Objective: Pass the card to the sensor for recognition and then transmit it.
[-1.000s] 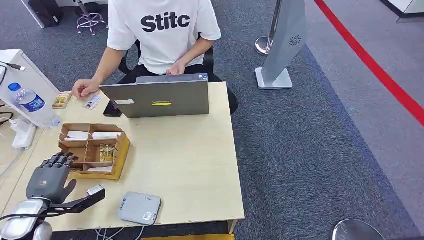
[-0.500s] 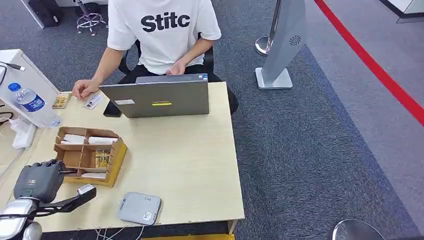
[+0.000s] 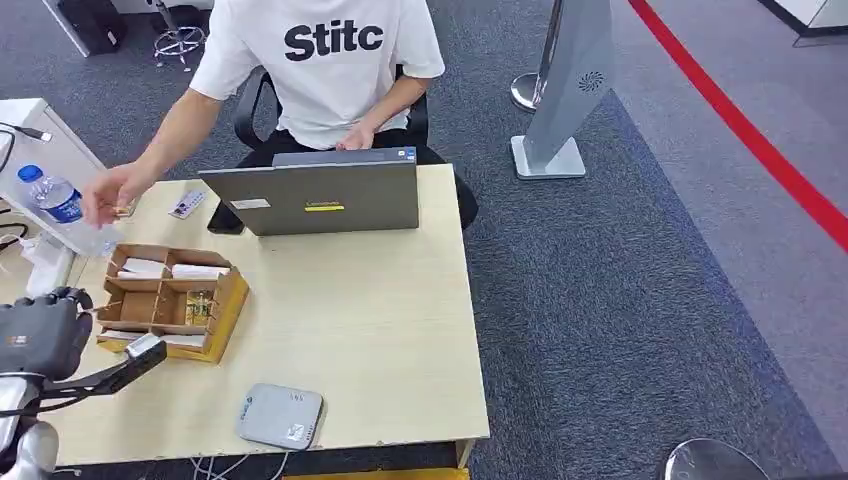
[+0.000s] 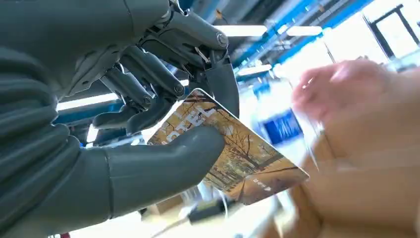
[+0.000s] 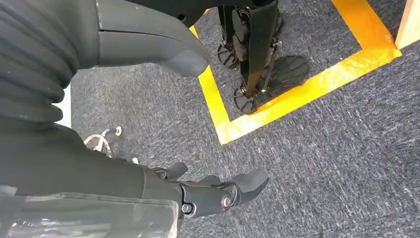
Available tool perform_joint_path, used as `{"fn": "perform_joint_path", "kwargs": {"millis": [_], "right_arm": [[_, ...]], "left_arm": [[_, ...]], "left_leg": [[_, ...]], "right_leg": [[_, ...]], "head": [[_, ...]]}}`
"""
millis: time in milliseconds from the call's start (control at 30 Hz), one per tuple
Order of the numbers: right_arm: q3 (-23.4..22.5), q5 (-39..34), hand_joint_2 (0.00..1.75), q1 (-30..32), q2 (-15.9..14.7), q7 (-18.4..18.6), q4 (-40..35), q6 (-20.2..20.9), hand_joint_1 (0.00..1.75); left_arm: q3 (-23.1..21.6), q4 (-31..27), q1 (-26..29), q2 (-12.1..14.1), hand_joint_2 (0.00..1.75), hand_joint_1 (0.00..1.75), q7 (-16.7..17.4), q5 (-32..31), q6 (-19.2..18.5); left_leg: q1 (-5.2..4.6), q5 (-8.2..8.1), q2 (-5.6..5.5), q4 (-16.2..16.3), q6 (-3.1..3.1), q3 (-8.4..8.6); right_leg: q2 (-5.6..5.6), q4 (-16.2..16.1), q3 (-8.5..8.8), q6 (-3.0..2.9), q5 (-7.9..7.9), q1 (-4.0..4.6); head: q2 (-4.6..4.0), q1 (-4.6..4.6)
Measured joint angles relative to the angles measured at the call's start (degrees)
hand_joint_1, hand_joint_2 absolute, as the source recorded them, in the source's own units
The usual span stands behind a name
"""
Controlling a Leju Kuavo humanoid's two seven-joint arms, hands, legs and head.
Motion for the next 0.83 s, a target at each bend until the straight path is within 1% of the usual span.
{"fn": "perform_joint_path", "kwargs": {"millis": [100, 233, 433, 500, 533, 600, 733, 833], "right_arm": [[0.0, 0.6, 1.75, -0.1, 0.0, 0.1, 0.0, 0.0, 0.00], [0.1, 1.0, 1.75, -0.2, -0.3, 0.1, 0.2, 0.0, 0.00], [0.4, 1.7, 1.75, -0.7, -0.9, 0.0, 1.3, -0.2, 0.00], [0.6, 1.8, 1.75, -0.8, -1.2, 0.0, 1.8, -0.3, 0.00], [0.7, 1.9, 1.75, -0.8, -1.3, -0.1, 2.1, -0.4, 0.00], [0.7, 1.9, 1.75, -0.9, -1.6, -0.2, 2.6, -1.0, 0.00], [0.7, 1.7, 1.75, -0.9, -1.8, -0.3, 3.7, -1.7, 0.00], [0.7, 1.6, 1.75, -0.9, -1.8, -0.1, 4.0, -2.1, 0.00]], "left_arm": [[0.0, -1.1, -2.1, -0.1, 1.75, 1.75, 0.6, -1.1, -1.9], [-0.1, -1.2, -5.3, -0.6, 1.75, 1.75, 3.3, -3.1, -5.5], [-1.5, 1.7, -9.9, -1.6, 1.75, 1.75, 5.6, -3.5, -8.1], [-2.1, 3.0, -11.1, -1.9, 1.75, 1.27, 6.1, -3.6, -8.5], [-2.5, 3.6, -11.6, -2.1, 1.75, 0.00, 6.3, -3.6, -8.5], [-3.0, 4.5, -12.2, -2.7, 1.75, 0.00, 6.8, -3.6, -8.2], [-3.1, 4.6, -12.1, -4.5, 1.75, 0.00, 6.6, -2.9, -6.3], [-3.1, 2.5, -10.8, -5.9, 1.75, 0.00, 5.5, -1.7, -5.7]], "left_leg": [[0.00, 0.00, 0.01, 0.0, 0.00, 0.02], [0.00, 0.00, 0.01, 0.0, 0.00, 0.02], [0.00, 0.00, 0.05, 0.0, 0.00, 0.03], [-0.01, 0.00, 0.07, 0.0, 0.00, 0.04], [-0.01, 0.00, 0.07, 0.0, 0.00, 0.04], [-0.01, 0.00, 0.09, 0.0, 0.00, 0.04], [-0.02, -0.01, 0.08, 0.0, 0.01, 0.02], [-0.02, -0.02, 0.10, 0.0, 0.01, 0.02]], "right_leg": [[0.01, 0.0, -0.01, 0.00, 0.00, 0.00], [0.01, 0.0, -0.01, 0.00, 0.01, 0.00], [0.05, 0.0, -0.01, -0.01, 0.02, 0.00], [0.08, 0.0, -0.01, -0.02, 0.03, 0.00], [0.09, 0.0, -0.01, -0.02, 0.03, -0.01], [0.11, 0.0, -0.01, -0.02, 0.03, -0.01], [0.11, 0.0, -0.01, -0.02, 0.02, -0.01], [0.12, 0.0, -0.02, -0.02, 0.02, -0.01]], "head": [[0.00, 0.00], [0.00, 0.02], [0.00, 0.02], [0.00, 0.02], [0.00, 0.00], [0.00, 0.00], [0.00, 0.02], [0.00, 0.00]]}}
